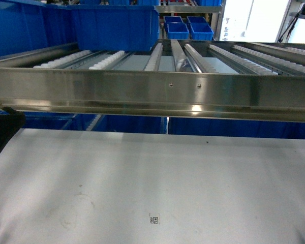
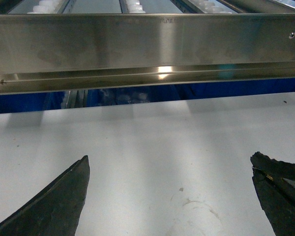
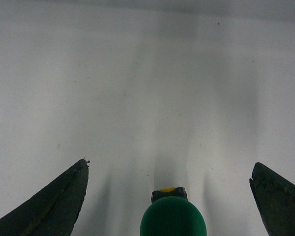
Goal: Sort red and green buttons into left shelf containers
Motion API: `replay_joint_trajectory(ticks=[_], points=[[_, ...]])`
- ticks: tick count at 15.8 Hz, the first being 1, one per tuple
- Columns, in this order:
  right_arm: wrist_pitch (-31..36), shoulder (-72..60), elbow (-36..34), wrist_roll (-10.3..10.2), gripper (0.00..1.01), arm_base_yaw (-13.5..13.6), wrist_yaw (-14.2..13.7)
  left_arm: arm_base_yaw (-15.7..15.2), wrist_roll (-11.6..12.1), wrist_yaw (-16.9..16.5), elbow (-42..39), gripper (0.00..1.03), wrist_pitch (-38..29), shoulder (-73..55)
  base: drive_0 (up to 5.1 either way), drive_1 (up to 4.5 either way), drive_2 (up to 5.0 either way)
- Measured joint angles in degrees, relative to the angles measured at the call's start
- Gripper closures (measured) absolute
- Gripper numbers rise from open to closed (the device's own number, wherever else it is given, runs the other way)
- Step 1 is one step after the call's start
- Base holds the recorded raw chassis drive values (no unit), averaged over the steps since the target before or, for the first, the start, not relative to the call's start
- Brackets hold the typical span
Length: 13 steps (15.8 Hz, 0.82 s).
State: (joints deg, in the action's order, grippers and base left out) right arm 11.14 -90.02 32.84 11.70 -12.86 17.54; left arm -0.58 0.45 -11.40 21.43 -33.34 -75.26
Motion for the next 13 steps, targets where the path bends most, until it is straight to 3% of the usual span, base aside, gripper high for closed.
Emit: replay_joint_trajectory(ticks=[5,8,13], points=[[1.31,-2.14,-2.16,4.22,0.03,0.00,-0.11,0.00,0.00,0.00,0.00,0.05,-0.02,0.00,0.0,0.00,0.0],[4.81,-5.66,-4.17,8.02,0.03,0.13,-3.04,0.00,0.00,0.00,0.00,0.05,0.02,0.00,0.0,0.00,0.0],[8.59,-8.79,-4.59,10.16,0.03,1.88,-5.14,0.00,0.00,0.00,0.00,0.05,0.00,0.00,0.0,0.00,0.0]])
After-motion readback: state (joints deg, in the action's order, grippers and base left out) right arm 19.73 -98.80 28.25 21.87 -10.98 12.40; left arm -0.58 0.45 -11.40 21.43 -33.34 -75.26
